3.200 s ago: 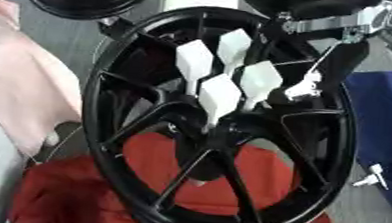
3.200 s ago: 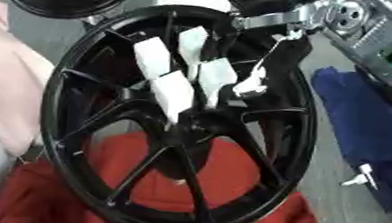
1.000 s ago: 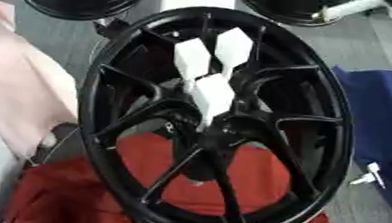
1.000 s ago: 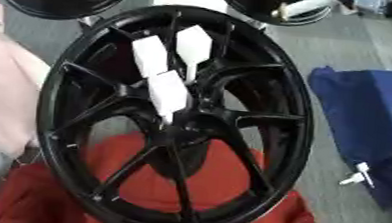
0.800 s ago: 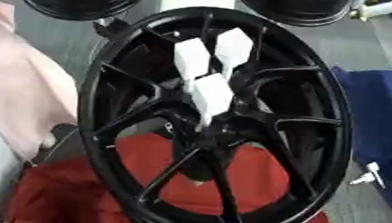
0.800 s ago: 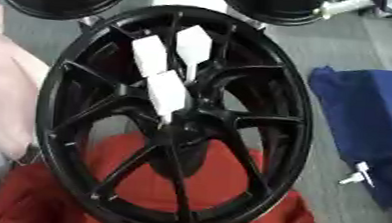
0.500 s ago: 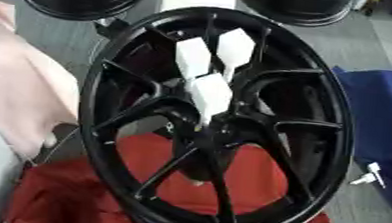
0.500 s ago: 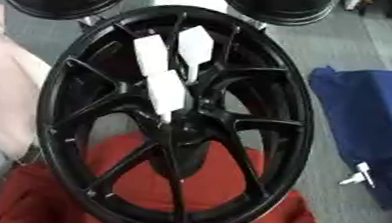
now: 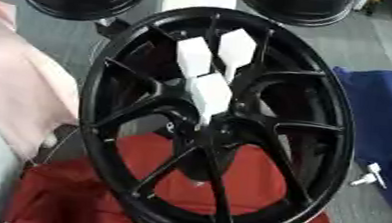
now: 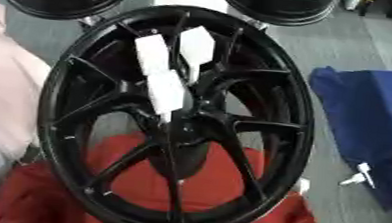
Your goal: Pull the pin out of the wheel hub.
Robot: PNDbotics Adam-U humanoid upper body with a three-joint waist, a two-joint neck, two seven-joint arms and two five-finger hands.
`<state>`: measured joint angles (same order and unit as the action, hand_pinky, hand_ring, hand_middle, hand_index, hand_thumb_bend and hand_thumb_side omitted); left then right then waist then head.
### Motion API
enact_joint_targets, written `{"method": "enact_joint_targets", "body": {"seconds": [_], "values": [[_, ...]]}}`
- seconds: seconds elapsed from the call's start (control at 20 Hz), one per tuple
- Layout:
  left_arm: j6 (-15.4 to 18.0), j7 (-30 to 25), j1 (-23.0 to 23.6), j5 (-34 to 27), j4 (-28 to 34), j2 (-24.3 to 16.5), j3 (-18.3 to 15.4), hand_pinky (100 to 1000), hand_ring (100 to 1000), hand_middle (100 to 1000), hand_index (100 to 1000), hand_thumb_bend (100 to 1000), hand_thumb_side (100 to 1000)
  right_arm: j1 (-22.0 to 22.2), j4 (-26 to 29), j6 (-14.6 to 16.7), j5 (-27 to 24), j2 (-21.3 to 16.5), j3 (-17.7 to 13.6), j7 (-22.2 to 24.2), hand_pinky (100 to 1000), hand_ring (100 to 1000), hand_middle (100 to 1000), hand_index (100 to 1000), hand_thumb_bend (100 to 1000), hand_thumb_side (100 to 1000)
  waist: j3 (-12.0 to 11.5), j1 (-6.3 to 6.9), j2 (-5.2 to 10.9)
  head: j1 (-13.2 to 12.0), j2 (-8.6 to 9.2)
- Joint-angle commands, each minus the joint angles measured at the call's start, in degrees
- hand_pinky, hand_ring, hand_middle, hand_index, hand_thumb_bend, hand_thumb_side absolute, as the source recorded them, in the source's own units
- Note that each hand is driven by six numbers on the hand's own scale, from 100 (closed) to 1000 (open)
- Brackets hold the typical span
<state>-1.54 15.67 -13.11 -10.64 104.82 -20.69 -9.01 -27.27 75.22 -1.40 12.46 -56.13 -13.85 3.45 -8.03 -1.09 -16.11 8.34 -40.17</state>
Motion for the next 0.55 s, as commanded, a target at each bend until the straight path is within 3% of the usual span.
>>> {"method": "enact_joint_targets", "body": {"seconds": [0.05,0.35,0.55], "values": [[0.1,-0.2,-0.6,-0.1,0.9,-1.6,-0.2,687,619,569,664,409,664,-2.1,6.7,0.5,-6.7,0.7,1.5,-0.3,895,807,698,710,112,378,-0.2,0.32,0.61,0.6,0.68],[0.1,-0.5,-0.9,-0.3,1.0,-1.2,0.0,687,620,570,664,407,664,-7.8,19.3,-0.7,-13.4,12.0,5.2,3.8,907,807,689,701,100,425,-0.8,0.66,0.66,1.3,0.86],[0.0,-0.7,-1.0,-0.4,1.0,-0.8,0.2,687,621,571,664,405,665,-10.8,23.0,-3.0,-11.8,20.5,6.0,4.4,908,800,670,687,100,425,-1.0,1.02,0.56,1.6,1.19]]}}
